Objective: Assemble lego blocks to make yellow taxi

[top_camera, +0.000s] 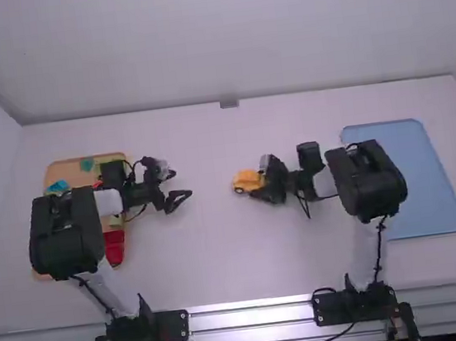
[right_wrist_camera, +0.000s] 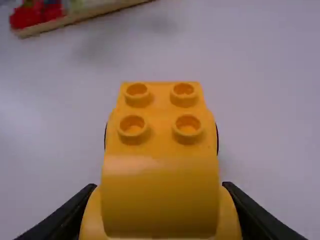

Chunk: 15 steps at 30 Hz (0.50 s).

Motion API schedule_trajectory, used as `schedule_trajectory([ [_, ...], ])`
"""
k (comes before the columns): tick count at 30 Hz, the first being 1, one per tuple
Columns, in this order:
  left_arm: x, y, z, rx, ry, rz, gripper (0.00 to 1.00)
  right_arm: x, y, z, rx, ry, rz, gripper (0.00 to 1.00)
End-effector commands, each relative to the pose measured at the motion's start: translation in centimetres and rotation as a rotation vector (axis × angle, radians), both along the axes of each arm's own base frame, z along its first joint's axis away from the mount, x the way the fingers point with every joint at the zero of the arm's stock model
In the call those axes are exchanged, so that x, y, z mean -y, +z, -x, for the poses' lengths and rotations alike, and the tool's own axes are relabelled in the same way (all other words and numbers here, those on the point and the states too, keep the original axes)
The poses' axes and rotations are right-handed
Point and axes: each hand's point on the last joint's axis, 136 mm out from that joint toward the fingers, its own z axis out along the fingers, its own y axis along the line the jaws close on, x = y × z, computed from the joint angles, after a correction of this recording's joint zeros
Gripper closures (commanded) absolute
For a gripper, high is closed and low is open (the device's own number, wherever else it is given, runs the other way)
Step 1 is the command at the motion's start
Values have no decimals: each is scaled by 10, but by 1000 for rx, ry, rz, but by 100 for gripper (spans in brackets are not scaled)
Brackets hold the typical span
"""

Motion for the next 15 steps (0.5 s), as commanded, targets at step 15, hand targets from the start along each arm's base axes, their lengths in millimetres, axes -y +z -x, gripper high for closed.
schedule_trajectory([
  [15, 6, -51, -24, -214, 388, -367, 1, 284, 76, -7, -84, -856, 534, 57],
])
